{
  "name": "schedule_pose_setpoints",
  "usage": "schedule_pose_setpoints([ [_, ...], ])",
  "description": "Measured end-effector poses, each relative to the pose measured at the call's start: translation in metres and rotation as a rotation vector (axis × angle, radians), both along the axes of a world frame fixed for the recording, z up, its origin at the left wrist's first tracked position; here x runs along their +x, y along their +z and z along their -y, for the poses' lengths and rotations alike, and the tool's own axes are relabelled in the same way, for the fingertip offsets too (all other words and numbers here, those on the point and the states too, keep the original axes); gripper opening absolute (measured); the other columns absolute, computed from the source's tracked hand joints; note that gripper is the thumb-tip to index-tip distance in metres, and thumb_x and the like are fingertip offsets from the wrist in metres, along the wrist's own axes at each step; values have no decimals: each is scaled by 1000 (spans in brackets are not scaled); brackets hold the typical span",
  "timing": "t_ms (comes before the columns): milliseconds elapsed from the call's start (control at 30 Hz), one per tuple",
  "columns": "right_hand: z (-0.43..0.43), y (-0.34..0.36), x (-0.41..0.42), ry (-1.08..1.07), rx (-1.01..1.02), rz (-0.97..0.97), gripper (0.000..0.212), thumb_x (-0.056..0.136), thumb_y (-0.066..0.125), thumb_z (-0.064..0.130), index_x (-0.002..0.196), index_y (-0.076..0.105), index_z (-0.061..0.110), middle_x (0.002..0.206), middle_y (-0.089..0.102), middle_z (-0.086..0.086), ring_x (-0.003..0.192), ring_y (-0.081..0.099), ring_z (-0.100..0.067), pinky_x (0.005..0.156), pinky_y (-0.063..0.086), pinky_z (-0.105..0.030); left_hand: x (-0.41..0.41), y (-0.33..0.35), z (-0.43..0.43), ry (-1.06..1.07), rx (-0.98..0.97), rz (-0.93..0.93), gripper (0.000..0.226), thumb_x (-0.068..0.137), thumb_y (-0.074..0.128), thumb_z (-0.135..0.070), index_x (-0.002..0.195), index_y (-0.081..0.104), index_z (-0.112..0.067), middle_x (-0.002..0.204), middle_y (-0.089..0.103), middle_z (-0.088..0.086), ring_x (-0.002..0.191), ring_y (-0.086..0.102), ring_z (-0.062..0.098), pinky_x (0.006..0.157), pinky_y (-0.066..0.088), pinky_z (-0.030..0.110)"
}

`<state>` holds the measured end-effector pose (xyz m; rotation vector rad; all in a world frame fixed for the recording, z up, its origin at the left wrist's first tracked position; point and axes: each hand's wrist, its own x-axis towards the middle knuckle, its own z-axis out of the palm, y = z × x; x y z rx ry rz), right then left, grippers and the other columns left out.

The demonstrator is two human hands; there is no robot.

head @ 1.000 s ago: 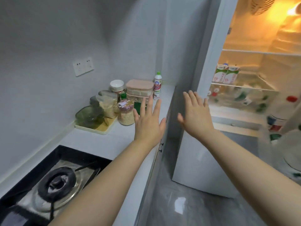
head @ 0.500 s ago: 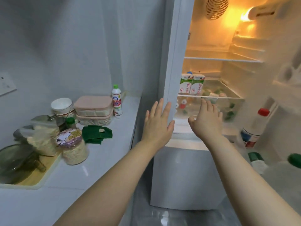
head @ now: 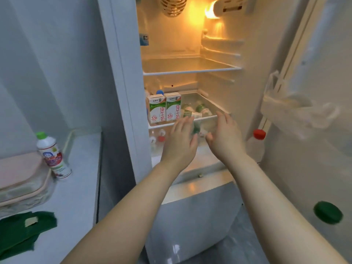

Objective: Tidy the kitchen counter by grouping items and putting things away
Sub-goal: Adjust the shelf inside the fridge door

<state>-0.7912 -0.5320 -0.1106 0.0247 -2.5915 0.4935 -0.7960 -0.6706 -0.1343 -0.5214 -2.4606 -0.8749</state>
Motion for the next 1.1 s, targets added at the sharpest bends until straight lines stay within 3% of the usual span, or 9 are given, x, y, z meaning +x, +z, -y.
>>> schedule_pose_setpoints([
  [100, -6, 7, -12, -51, 51, -57, 48, 86, 54, 15, 132, 44, 9, 125, 53, -12, 112, 48, -29, 90, 39, -35, -35, -2, -10, -86, 71, -30, 43, 94, 49, -17, 137, 46, -13, 138, 49, 3, 130, 40, 18, 106, 27, 25],
  [200, -17, 21, -25, -172, 103, -96, 35, 86, 52, 15, 120, 54, 7, 114, 59, -13, 105, 51, -30, 84, 42, -38, -71, 5, -24, -174, 143, -55, 39, 92, 52, -12, 131, 53, -9, 131, 56, 8, 124, 48, 22, 105, 35, 34],
  [367, -44, 52, -42, -346, 151, -359, 16, 73, 55, 6, 83, 66, 1, 81, 64, -18, 78, 59, -37, 62, 47, -37, -127, 32, -70, -358, 202, -70, 34, 89, 52, -7, 123, 61, -9, 123, 62, 8, 115, 54, 24, 94, 37, 25],
  [467, -57, 69, -41, -462, 153, -439, 19, 75, 50, 8, 80, 67, 2, 79, 66, -16, 78, 60, -35, 62, 49, -35, -141, 44, -97, -478, 282, -59, 31, 87, 53, -3, 114, 66, -10, 116, 66, 8, 110, 57, 23, 89, 35, 19],
  [567, -67, 86, -31, -577, 107, -503, 22, 81, 46, 10, 82, 67, 3, 83, 66, -13, 81, 58, -34, 64, 47, -37, -142, 55, -117, -608, 404, -99, 28, 84, 52, -4, 105, 70, -8, 108, 68, 6, 103, 59, 14, 90, 44, 22],
  [667, -82, 102, -21, -702, 24, -379, 21, 84, 48, 7, 91, 68, 8, 95, 66, -9, 90, 59, -29, 74, 46, -34, -137, 72, -135, -707, 540, -76, 28, 81, 49, -6, 97, 72, -9, 94, 68, -3, 88, 58, 0, 81, 46, 10],
  [800, -98, 113, -12, -848, -97, -141, 21, 82, 56, 11, 93, 72, 20, 98, 69, -4, 94, 62, -25, 78, 44, -26, -125, 105, -153, -946, 638, 149, 31, 81, 46, 5, 80, 71, -13, 70, 67, -5, 64, 64, 5, 65, 53, 20],
  [933, -108, 110, -6, -918, -120, -59, 20, 80, 61, 12, 95, 73, 19, 99, 69, -7, 94, 62, -28, 80, 47, -30, -119, 121, -172, -1140, 492, 294, 36, 81, 43, 10, 75, 68, -15, 69, 69, 2, 62, 68, 12, 61, 52, 20],
  [1100, -120, 100, 2, -976, -91, 29, 20, 82, 62, 12, 96, 73, 21, 104, 70, -5, 98, 63, -25, 82, 46, -27, -118, 121, -184, -1084, 126, 217, 31, 81, 49, -2, 86, 73, -20, 73, 70, -11, 76, 65, 0, 74, 49, 14],
])
